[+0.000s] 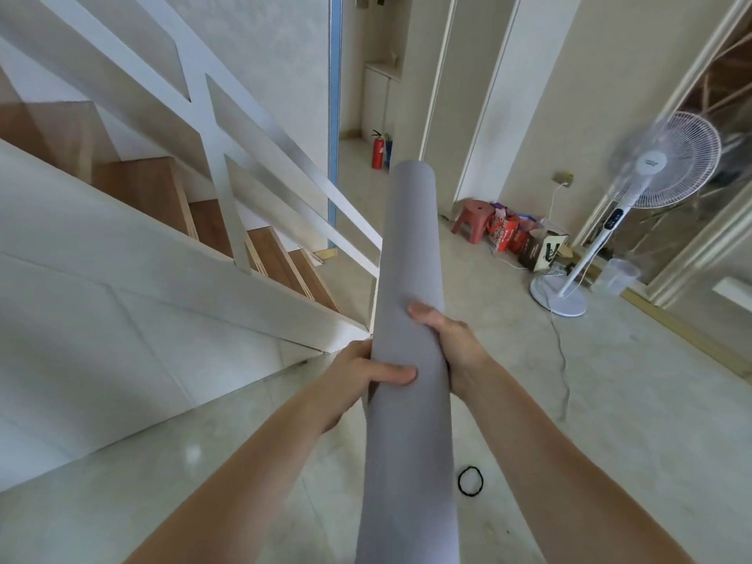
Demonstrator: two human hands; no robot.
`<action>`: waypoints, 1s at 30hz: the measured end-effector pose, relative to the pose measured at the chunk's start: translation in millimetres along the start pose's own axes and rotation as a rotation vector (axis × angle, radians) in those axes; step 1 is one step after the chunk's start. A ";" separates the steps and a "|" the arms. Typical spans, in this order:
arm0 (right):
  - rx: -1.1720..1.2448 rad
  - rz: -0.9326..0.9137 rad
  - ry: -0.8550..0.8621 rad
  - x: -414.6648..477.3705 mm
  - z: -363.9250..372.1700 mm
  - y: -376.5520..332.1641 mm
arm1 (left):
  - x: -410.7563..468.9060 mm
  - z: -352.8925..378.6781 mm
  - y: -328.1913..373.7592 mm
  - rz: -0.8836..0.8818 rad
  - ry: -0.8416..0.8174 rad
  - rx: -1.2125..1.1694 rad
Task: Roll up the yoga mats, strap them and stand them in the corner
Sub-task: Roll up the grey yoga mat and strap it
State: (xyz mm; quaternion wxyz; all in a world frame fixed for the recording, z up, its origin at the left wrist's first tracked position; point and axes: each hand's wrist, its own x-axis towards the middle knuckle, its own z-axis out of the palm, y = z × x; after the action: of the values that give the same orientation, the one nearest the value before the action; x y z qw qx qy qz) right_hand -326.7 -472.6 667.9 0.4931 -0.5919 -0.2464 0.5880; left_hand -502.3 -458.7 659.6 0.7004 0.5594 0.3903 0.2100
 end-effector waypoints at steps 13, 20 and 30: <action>-0.209 0.037 0.224 22.5 20.2 45.9 | -10.5 10.5 -47.3 0.070 0.243 -0.089; -0.053 0.049 0.116 21.5 0.5 31.4 | 1.5 -9.0 -37.1 -0.104 -0.035 -0.106; -0.993 0.009 0.391 2.7 54.2 80.2 | 11.3 -13.8 -23.6 -0.206 0.308 -0.113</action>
State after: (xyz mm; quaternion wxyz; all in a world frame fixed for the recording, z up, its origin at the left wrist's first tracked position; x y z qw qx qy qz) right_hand -400.2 -485.8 606.3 0.1879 -0.8537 -0.3958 0.2816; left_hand -509.6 -448.6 632.8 0.6803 0.4376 0.5358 0.2420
